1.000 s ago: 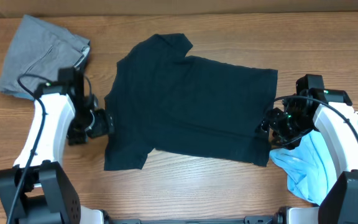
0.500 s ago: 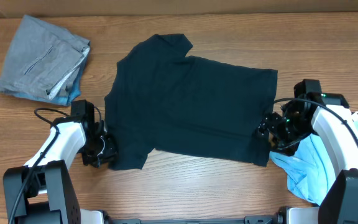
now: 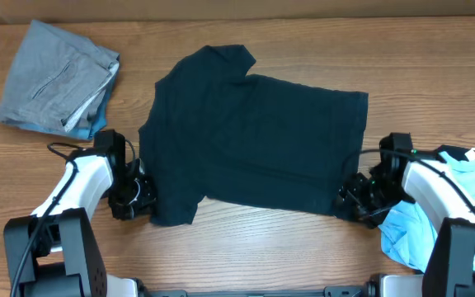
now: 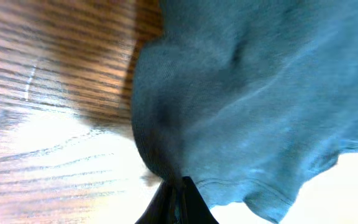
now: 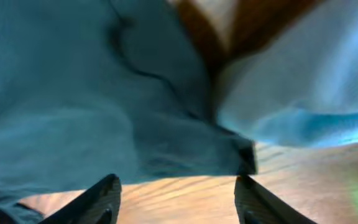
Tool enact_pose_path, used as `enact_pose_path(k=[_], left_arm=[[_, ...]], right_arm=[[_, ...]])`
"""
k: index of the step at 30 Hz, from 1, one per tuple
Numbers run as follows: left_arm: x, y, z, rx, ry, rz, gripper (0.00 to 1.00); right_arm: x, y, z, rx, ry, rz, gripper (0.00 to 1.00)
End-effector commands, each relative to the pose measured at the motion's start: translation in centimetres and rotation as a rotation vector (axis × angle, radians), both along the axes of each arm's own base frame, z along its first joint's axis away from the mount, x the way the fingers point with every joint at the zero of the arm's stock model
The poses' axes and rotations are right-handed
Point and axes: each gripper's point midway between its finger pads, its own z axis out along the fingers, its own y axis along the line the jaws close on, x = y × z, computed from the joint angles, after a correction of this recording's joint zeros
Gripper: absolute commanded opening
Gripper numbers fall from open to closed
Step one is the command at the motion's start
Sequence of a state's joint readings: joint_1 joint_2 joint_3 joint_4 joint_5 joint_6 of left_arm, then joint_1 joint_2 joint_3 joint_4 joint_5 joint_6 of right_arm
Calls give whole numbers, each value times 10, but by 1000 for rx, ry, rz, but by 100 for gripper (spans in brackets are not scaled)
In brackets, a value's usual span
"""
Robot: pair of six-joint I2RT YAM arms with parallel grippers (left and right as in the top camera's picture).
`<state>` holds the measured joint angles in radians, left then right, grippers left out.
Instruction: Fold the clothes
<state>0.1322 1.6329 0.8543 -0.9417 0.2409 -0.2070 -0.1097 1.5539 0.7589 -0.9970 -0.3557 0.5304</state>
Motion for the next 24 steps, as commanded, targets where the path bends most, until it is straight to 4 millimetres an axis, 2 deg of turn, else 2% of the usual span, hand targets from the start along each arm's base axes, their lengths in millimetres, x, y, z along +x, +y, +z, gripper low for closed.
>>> enact_pose_path(k=[1,5,8,10,11,15,20,24], left_arm=[[12,-1,12,-13,-14,-10,4],[15,4,26,7,-5,-31,4],[19,13,33,38,-5,-23,4],[21,17,36,43,-7,-12,4],[21,21,38,47,-3,1,4],[19,37,44,61,10,51,4],[18,50,54,54,14,90,4],[22,52,65,55,-7,76,4]], right_arm=[[-12,-2,-15,-22,31,-65,58],[-14,-8,-27,-66,19,-80,43],[-9,-19,-31,-132,-4,-72,38],[-6,-19,-29,-130,-11,-72,31],[-8,-18,-26,-124,5,-68,22],[-7,-17,-6,-104,14,-1,7],[4,-18,31,-103,-40,22,4],[5,-17,56,-107,-86,23,4]])
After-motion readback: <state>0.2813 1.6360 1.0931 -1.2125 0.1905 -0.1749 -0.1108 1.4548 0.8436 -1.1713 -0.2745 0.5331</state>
